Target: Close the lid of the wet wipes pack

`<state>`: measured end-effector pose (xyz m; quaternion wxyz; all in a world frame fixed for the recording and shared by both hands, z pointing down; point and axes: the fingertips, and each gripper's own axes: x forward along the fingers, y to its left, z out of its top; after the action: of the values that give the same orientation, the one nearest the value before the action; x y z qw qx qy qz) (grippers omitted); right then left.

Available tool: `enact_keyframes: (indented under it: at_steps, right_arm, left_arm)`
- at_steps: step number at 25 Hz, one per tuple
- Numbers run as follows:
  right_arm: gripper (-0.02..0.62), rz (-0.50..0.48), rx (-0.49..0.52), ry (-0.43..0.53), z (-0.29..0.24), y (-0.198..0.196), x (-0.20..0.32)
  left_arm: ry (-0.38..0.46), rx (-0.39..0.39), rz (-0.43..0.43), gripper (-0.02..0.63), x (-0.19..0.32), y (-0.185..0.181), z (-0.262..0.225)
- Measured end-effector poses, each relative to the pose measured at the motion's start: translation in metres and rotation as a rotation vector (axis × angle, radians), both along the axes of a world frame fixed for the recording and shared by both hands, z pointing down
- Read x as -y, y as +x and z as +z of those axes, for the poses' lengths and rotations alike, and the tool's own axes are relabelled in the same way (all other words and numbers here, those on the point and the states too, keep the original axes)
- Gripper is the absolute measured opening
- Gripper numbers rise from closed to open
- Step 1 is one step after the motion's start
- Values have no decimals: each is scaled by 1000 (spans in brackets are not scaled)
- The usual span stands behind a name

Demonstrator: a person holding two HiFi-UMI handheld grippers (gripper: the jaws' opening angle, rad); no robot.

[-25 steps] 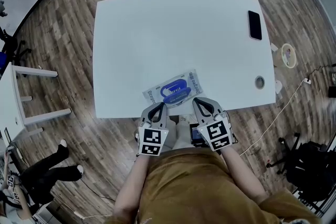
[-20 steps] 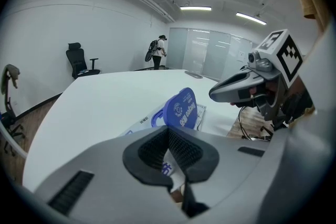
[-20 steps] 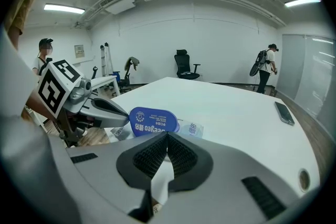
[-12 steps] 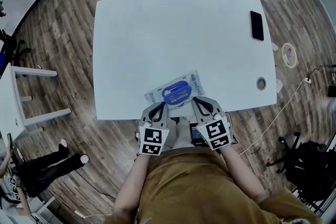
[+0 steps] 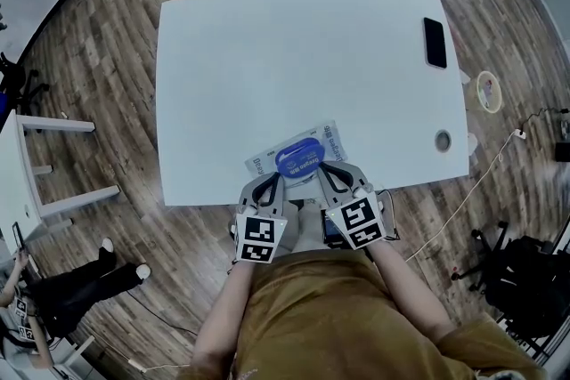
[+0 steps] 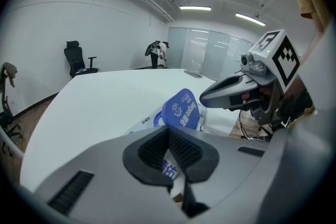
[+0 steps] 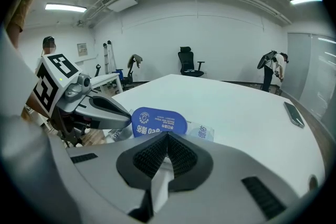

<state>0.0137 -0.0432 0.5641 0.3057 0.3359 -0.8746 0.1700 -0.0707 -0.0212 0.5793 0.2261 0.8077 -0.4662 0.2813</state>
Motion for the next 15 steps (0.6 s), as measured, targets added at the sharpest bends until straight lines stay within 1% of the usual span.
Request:
enact_keyframes:
  at_steps: [15]
  right_arm:
    - [8, -6, -6, -23, 9, -13, 13]
  left_arm:
    - [-18, -26, 5, 5, 11, -1, 3]
